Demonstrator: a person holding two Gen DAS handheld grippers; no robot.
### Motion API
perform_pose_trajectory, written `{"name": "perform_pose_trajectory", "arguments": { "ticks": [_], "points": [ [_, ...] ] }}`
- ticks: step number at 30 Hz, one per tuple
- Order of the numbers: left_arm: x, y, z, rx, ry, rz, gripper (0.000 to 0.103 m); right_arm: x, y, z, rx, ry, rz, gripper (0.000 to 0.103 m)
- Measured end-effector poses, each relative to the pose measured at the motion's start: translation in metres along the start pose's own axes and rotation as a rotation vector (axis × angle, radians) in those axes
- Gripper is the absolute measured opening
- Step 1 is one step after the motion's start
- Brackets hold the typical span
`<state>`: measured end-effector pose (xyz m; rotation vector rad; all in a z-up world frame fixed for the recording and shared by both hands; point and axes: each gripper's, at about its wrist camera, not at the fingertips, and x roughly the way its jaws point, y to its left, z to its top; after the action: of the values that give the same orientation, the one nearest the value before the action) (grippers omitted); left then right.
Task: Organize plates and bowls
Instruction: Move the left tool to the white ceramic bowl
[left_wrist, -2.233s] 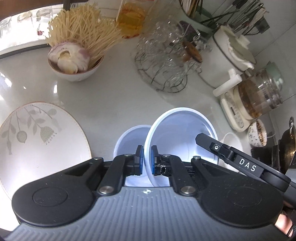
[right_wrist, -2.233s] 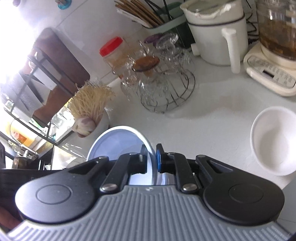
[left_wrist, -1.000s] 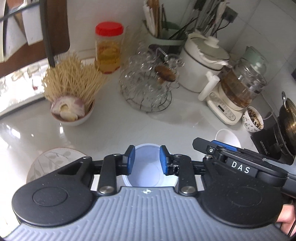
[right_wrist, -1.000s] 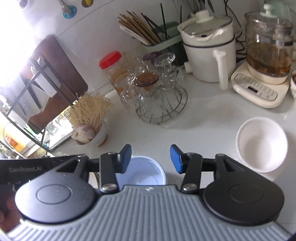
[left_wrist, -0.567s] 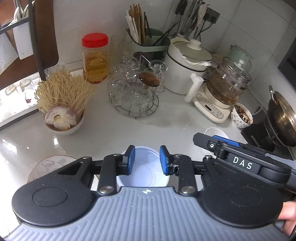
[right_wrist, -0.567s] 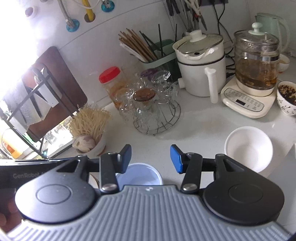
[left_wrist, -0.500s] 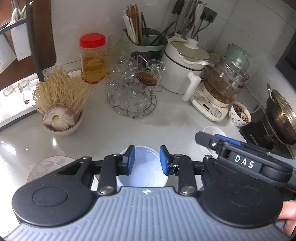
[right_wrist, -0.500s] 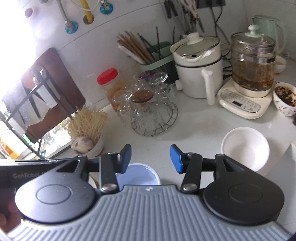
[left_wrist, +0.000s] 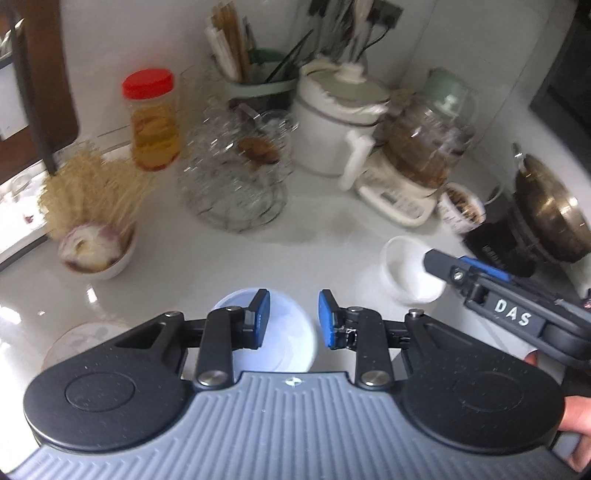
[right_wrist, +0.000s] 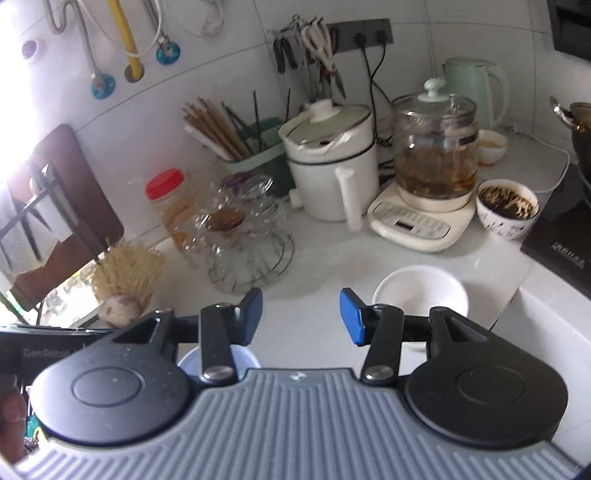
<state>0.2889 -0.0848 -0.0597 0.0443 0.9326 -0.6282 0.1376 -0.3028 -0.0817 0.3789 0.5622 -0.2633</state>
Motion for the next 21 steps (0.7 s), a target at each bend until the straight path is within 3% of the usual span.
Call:
{"name": "perform_pose_trajectory", "arguments": {
  "ticks": [10, 18, 21],
  "points": [
    [0.039, -0.036, 0.032, 0.021, 0.001, -0.058, 0.033, 0.016, -0.05, 0.025, 0.053, 0.01, -0.055, 0.05],
    [0.092, -0.069, 0.057, 0.028, 0.064, -0.094, 0.034, 0.042, -0.105, 0.036, 0.131, 0.063, -0.115, 0.05],
    [0.112, -0.079, 0.063, 0.028, 0.091, -0.095, 0.039, 0.053, -0.124, 0.036, 0.151, 0.092, -0.125, 0.05]
  ]
}}
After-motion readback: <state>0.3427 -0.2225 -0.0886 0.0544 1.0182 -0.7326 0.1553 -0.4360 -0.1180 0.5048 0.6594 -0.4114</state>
